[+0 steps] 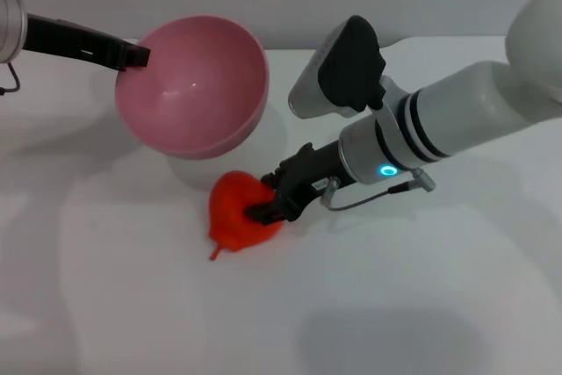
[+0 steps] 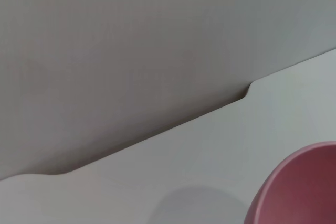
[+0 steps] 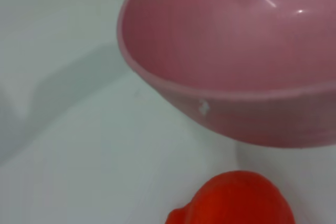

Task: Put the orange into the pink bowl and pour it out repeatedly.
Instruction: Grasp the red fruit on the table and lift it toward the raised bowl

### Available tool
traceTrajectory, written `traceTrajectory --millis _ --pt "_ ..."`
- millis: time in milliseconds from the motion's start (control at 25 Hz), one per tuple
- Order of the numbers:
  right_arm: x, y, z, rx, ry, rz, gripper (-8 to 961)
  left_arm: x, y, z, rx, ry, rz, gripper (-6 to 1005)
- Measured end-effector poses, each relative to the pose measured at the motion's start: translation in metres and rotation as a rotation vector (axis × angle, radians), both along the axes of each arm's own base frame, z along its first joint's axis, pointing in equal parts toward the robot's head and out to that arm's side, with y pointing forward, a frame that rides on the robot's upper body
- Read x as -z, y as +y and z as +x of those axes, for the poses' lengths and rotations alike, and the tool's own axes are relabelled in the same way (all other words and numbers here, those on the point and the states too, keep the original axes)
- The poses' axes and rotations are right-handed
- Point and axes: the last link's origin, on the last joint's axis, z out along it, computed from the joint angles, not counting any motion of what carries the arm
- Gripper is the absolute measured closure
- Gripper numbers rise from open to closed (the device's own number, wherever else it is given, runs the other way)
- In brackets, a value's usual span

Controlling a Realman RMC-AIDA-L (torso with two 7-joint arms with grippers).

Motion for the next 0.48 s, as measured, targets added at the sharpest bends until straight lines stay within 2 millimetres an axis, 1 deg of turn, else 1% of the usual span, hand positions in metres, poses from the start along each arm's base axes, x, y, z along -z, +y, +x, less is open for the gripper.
traceTrajectory --millis 360,480 --pt "0.0002 0.0004 0.0033 -0.006 0.003 0.011 443 -0.0006 -0.0001 0.0007 0.003 0.001 0.000 958" --pt "0.0002 0.0007 0.0020 -0.010 0.004 0.010 592 -0.0007 -0.0003 0.0004 0.003 0.002 0.000 958"
